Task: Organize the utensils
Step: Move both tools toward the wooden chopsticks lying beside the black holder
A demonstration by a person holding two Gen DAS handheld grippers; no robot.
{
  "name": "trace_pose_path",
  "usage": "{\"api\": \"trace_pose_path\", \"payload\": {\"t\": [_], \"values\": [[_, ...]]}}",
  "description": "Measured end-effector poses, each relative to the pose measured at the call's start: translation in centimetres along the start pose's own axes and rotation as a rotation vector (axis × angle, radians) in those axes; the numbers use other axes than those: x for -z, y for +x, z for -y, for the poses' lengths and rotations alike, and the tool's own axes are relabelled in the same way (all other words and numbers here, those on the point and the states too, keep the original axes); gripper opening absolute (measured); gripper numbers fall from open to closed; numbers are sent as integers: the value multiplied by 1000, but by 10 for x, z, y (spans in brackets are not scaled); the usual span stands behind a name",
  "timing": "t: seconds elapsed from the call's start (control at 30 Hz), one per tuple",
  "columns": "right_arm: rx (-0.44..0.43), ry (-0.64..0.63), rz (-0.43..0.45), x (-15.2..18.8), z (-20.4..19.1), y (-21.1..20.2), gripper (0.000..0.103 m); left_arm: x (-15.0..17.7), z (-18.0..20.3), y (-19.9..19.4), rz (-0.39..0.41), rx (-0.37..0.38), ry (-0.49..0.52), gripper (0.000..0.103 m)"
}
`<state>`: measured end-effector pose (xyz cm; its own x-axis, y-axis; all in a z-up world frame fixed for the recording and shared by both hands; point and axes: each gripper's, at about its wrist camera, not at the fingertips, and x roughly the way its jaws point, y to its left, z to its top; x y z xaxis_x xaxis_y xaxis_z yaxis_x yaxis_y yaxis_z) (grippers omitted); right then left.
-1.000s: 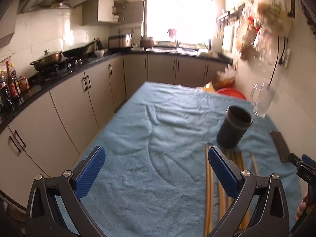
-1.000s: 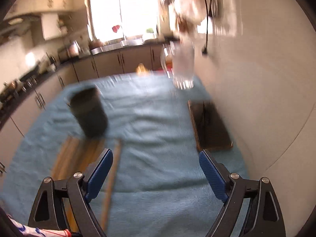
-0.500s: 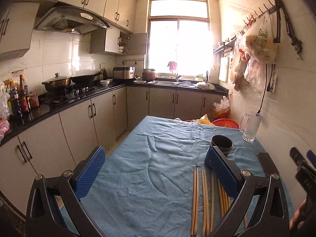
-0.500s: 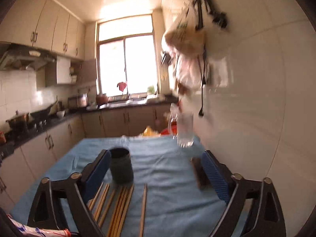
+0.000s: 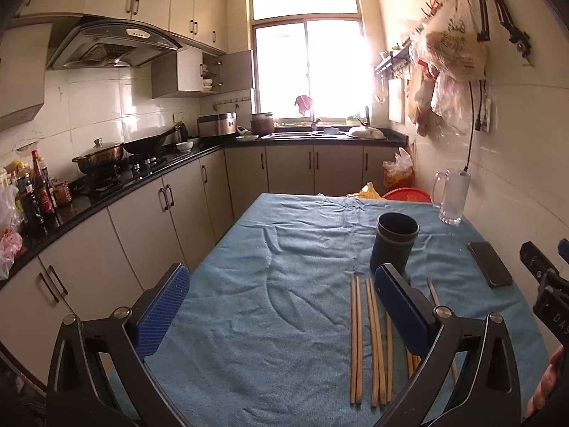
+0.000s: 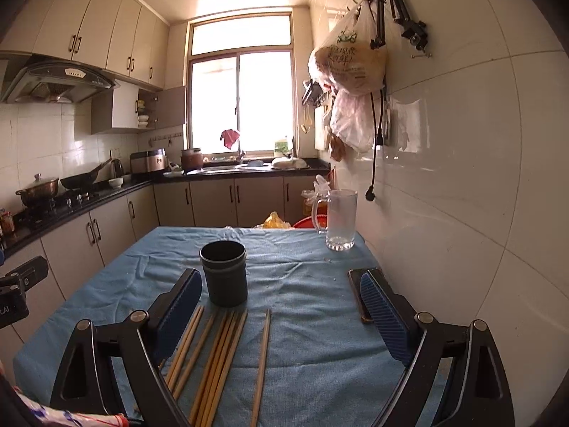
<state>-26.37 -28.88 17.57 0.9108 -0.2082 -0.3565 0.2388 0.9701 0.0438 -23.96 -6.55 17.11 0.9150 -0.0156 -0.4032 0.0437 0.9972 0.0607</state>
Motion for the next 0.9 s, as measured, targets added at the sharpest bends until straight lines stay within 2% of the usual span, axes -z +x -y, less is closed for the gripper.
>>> {"api": "trace_pose_path", "payload": {"t": [0.23, 0.9], "values": [[-11, -25, -33, 9, -4, 5, 94, 4, 2, 10, -54, 43, 1, 103], [-14, -8, -103, 17, -8, 27, 94, 14, 3, 40, -150, 74, -2, 103]]}}
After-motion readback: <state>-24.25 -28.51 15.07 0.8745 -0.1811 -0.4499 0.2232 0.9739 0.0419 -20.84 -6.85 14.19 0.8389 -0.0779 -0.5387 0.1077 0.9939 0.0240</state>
